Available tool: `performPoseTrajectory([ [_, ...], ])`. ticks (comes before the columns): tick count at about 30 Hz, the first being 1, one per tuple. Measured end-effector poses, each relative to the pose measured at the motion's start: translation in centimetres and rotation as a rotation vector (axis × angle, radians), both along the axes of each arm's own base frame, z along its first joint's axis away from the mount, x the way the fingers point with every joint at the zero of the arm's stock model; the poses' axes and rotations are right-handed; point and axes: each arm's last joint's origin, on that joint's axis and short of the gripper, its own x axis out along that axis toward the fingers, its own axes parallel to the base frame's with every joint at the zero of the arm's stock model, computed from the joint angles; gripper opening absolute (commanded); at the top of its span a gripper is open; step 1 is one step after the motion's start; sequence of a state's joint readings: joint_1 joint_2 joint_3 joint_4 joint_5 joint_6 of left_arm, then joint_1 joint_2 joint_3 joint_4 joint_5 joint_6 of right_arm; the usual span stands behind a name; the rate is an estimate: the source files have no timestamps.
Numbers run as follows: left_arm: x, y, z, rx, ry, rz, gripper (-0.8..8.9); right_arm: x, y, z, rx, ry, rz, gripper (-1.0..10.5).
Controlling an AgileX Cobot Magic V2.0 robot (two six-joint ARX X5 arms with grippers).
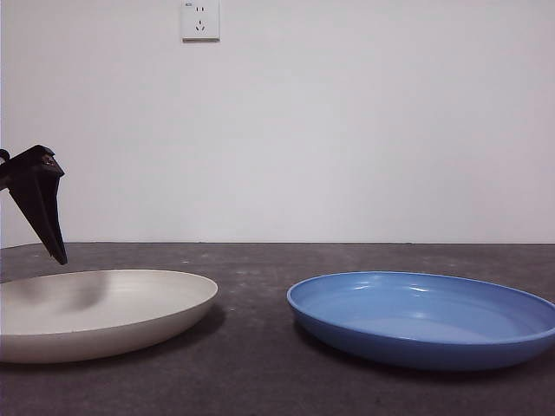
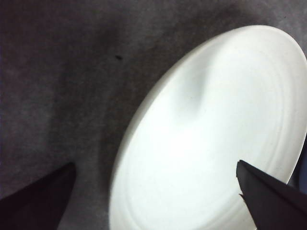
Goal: Pick up the white plate, put it on the blue plate, put it on desk
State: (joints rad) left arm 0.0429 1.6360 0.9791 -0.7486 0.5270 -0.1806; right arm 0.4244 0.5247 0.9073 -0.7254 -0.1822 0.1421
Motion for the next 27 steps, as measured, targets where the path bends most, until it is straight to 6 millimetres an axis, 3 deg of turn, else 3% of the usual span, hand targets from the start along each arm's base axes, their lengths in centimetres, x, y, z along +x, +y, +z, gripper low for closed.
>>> performPoseTrajectory([
  [7, 0.0, -0.1, -0.1, 0.000, 0.002, -0.005, 2.39, 0.0, 0.0, 0.0, 0.000, 0.000, 0.000, 6.1],
  [20, 0.2, 0.0, -1.5, 0.047, 0.073, 0.001, 0.15, 0.0, 0.0, 0.0, 0.000, 0.000, 0.001, 6.1],
  [27, 0.2, 0.0, -1.5, 0.048, 0.066, -0.009, 0.14, 0.0, 0.0, 0.0, 0.000, 0.000, 0.001, 6.1],
])
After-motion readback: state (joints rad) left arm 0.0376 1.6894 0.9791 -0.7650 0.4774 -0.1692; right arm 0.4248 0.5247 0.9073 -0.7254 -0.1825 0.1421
